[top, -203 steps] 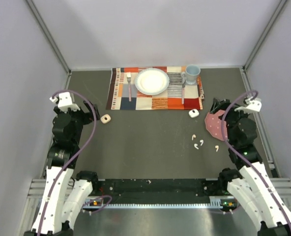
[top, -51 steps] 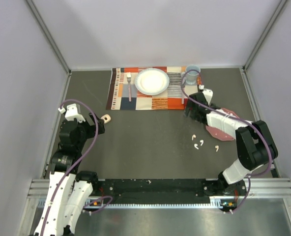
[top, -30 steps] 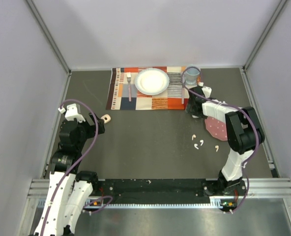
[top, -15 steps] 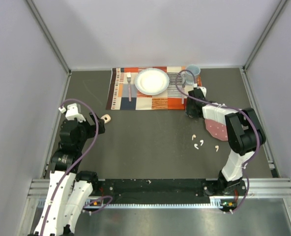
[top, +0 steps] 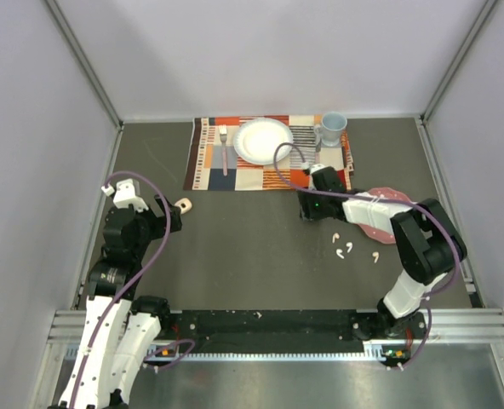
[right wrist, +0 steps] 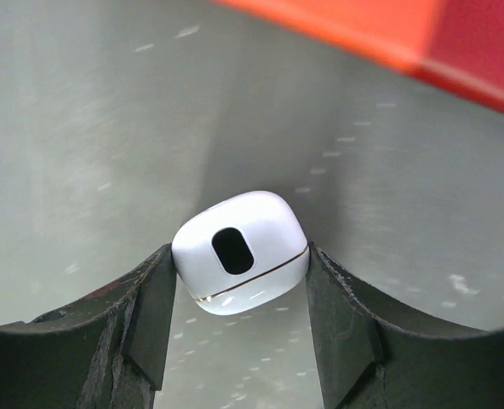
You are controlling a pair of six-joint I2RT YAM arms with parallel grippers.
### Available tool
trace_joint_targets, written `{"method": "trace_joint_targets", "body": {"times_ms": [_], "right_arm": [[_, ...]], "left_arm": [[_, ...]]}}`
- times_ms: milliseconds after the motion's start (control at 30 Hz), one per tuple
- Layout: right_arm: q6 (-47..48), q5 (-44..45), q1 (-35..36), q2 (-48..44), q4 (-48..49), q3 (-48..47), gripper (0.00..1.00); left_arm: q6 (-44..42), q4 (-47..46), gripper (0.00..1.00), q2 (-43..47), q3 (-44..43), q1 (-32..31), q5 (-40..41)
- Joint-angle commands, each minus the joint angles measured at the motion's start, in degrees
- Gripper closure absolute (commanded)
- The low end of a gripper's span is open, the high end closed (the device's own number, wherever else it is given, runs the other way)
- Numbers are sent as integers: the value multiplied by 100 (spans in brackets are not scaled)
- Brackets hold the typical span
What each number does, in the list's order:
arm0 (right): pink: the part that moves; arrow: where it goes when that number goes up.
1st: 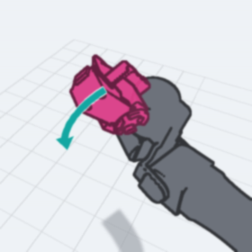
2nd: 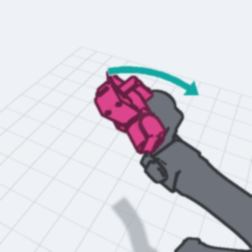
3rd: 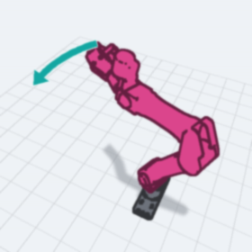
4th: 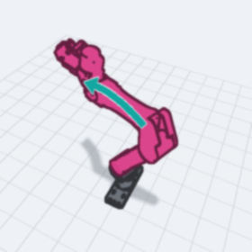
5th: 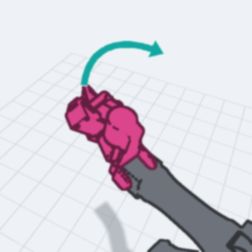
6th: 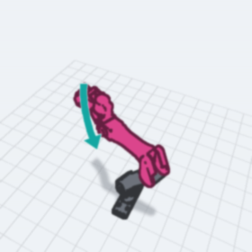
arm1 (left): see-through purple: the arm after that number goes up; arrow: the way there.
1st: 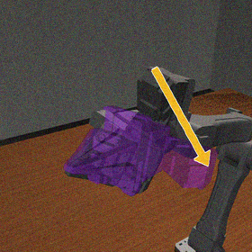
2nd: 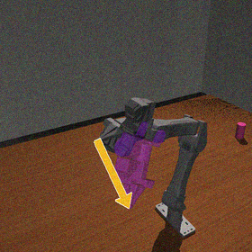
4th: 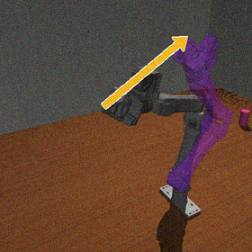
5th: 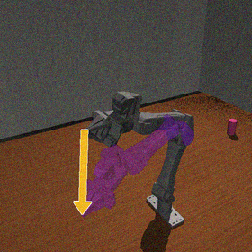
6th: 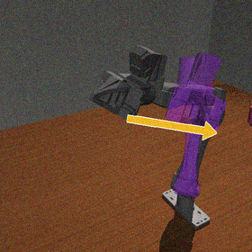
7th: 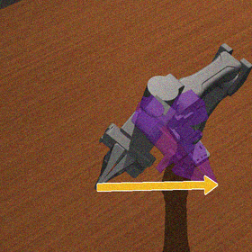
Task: Insert the wireless bluetooth earbuds into the charging case
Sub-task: Move the charging case to the center of the board.
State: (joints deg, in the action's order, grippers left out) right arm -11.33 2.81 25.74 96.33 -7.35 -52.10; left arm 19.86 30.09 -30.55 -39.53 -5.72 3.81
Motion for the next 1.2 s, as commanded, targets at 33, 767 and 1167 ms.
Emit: {"method": "trace_joint_targets", "body": {"times_ms": [33, 767, 1167], "right_arm": [[920, -694, 800, -220, -213, -37, 45], [-2925, 1794, 1838, -370, -776, -371, 3], [-3717, 2215, 2216, 34, -1198, -609, 19]], "left_arm": [[36, -152, 1, 13, -29, 18, -65], [36, -152, 1, 22, -37, 9, -47], [36, -152, 1, -30, -37, 18, -56]]}}
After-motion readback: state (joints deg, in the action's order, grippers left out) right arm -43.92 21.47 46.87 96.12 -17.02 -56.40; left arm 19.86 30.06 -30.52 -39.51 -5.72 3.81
